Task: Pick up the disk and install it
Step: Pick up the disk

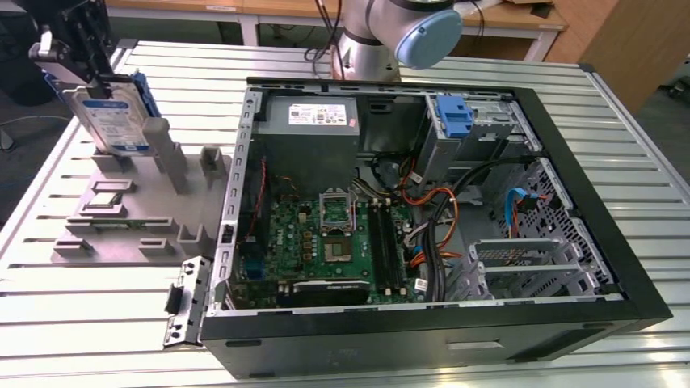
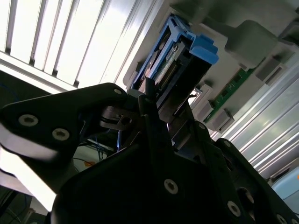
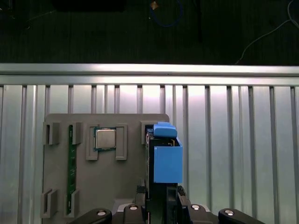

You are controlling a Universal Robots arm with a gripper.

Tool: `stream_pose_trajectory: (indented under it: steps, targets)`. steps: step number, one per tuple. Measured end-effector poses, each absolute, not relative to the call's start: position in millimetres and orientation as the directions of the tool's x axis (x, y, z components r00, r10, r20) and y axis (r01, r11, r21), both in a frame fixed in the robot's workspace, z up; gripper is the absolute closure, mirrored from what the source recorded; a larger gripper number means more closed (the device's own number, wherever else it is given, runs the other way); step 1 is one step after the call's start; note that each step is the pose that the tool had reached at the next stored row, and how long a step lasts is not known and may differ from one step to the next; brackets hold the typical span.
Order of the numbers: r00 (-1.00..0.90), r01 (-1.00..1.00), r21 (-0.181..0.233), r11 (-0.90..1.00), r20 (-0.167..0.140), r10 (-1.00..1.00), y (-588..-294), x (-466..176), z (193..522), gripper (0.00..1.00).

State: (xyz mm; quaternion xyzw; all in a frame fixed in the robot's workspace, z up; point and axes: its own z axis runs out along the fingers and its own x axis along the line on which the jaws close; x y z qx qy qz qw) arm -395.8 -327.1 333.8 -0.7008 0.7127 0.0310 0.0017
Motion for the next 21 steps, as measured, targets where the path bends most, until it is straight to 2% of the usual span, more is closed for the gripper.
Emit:
stream_pose_trajectory:
  steps: [8,21]
  targets:
    - [-0.018,-0.999,0.041,0.016,-0.046,-0.999,-327,-396,354,0.65]
    - [-0.018,-0.999,0.041,0.016,-0.046,-0.999,-327,-396,356,0.65]
